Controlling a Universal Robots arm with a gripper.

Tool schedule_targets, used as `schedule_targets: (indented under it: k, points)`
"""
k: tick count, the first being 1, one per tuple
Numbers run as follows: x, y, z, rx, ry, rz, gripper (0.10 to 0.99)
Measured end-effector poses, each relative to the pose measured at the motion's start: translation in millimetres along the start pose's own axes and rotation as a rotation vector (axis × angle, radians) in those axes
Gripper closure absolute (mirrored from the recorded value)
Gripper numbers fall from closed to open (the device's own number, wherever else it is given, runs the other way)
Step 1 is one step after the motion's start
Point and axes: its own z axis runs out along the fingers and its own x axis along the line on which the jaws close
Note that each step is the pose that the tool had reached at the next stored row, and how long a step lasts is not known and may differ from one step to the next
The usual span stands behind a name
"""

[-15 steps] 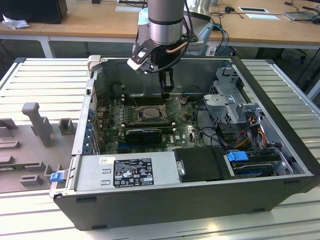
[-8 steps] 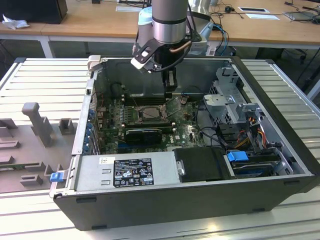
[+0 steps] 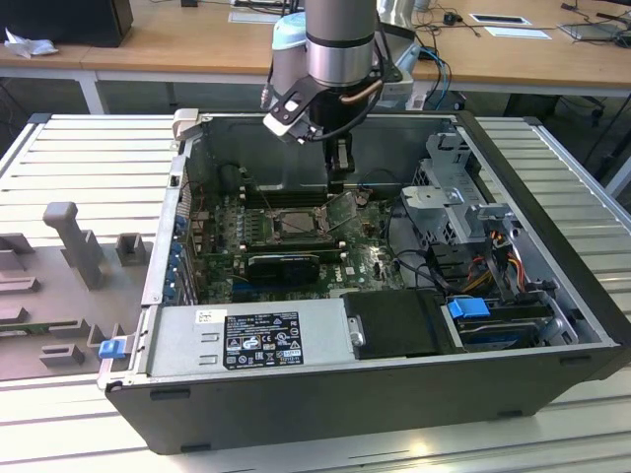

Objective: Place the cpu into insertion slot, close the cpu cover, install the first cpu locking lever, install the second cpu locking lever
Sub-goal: 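Close the cpu cover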

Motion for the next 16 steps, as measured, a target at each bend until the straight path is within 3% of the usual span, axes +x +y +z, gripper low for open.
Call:
schedule_targets:
  k: [3, 6, 10, 13, 16]
  points:
    - [0.2, 10.3, 1.0, 0.002, 0.0000, 0.000, 0.980]
    - [0.5, 13.2, 1.2, 0.002, -0.0014, 0.000, 0.980]
    - [0.8, 24.3, 2.1, 0.003, -0.0016, 0.000, 0.980]
    - [1.2, 27.2, 2.4, 0.003, -0.0015, 0.000, 0.980]
    - [1.4, 34.5, 3.0, 0.003, -0.0014, 0.000, 0.980]
